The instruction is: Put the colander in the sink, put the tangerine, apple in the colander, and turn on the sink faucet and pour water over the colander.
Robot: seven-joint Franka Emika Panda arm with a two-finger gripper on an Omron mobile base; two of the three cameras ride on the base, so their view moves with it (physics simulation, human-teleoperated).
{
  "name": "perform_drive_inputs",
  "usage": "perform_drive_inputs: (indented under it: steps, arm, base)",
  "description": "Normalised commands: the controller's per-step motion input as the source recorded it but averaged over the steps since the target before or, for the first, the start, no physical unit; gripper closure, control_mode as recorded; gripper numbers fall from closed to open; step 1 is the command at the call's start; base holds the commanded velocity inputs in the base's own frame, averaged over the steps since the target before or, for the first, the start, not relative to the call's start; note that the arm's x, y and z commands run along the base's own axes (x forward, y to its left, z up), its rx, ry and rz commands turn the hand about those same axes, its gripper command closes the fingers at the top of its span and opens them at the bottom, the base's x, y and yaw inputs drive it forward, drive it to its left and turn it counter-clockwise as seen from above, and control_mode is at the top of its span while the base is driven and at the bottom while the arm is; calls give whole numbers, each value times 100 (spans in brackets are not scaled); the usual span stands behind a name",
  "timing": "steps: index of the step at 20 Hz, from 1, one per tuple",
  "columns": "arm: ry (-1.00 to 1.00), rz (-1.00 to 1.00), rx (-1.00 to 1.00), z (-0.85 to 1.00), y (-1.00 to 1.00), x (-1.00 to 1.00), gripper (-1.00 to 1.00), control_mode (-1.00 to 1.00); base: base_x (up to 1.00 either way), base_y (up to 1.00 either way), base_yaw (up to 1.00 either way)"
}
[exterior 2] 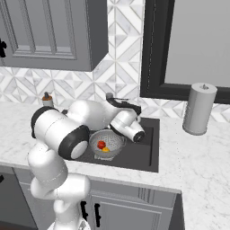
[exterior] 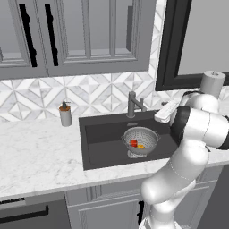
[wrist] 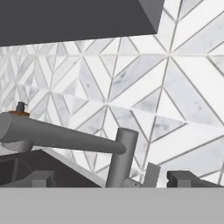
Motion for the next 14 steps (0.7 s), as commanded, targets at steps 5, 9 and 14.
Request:
perform_drive_inputs:
  steps: [5,9,14]
  arm:
    - [0,0,0,4,9,17,-100,-100]
    - [-1,0,0,-7,11,28,-100,-100]
    - [0,0,0,-2,11,31,-100,-100]
  base:
    - [0,0,0]
    - [0,0,0]
    - [0,0,0]
